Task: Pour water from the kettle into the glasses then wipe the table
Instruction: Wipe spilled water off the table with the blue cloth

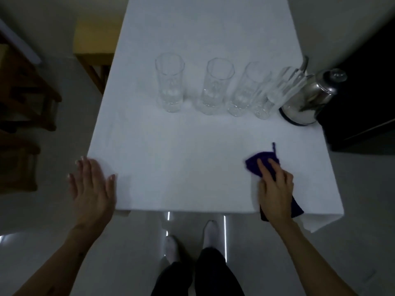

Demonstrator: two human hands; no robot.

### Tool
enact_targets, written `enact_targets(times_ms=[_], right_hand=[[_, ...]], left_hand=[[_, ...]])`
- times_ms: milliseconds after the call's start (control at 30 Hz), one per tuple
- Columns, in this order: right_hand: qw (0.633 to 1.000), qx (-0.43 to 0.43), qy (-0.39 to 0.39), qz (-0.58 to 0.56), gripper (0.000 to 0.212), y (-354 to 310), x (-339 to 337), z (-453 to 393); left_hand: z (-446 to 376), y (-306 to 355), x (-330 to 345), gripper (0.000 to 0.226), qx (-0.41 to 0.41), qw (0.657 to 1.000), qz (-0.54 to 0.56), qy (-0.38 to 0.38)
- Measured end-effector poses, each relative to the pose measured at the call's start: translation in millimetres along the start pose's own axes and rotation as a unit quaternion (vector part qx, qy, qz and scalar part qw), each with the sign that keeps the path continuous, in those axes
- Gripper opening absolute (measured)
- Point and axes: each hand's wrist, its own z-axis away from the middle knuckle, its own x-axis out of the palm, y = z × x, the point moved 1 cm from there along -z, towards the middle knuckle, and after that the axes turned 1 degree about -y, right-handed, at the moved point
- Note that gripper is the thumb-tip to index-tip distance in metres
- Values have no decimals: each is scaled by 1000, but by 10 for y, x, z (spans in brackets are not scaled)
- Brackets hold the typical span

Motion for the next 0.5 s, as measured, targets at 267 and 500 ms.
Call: enact_targets(times_ms=[267,500], right_hand=[[979,-185,-54,-63,50,-937,304,-402],[954,-288,-75,-28,53,439,-144,294]], left_hand=[[-162,1252,248,58,95,994,59,16],[-117,1785,498,60,141,988,64,-14]])
